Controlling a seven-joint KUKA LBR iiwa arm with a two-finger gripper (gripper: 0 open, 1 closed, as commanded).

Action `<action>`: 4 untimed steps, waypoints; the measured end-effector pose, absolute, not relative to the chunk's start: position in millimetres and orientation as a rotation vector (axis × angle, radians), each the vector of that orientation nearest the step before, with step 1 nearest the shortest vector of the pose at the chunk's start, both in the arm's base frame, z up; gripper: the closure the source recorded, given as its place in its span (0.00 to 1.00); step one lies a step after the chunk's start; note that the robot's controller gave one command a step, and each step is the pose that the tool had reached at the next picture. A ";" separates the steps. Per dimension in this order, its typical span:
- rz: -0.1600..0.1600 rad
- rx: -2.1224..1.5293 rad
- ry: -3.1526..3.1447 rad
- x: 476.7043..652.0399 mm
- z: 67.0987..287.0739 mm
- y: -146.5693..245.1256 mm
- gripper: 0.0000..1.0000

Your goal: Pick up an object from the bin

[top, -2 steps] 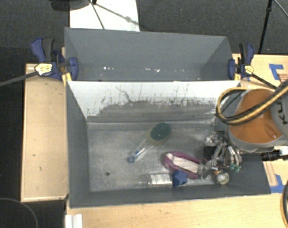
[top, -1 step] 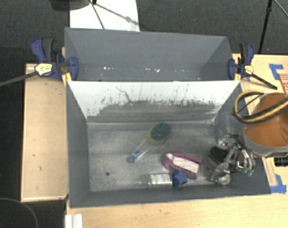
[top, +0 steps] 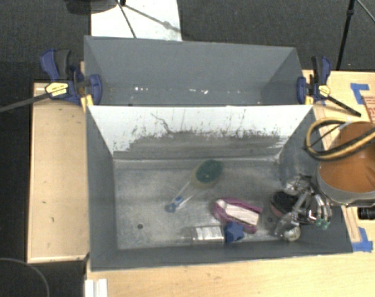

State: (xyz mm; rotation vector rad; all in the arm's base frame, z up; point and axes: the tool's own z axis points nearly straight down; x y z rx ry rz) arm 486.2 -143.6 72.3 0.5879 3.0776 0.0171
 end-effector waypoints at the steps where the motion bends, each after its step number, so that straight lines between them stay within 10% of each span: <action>1: 0.018 0.606 3.073 484.1 73.0 -145.4 0.00; 2: 0.020 0.602 3.076 483.1 72.6 -144.5 1.00; 3: 0.000 0.529 3.087 485.1 192.6 -135.7 1.00; 4: -0.001 0.447 3.104 482.2 209.5 -140.7 1.00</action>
Offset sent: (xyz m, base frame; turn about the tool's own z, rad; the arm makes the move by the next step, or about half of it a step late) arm -0.0084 -0.0090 -0.0023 0.0289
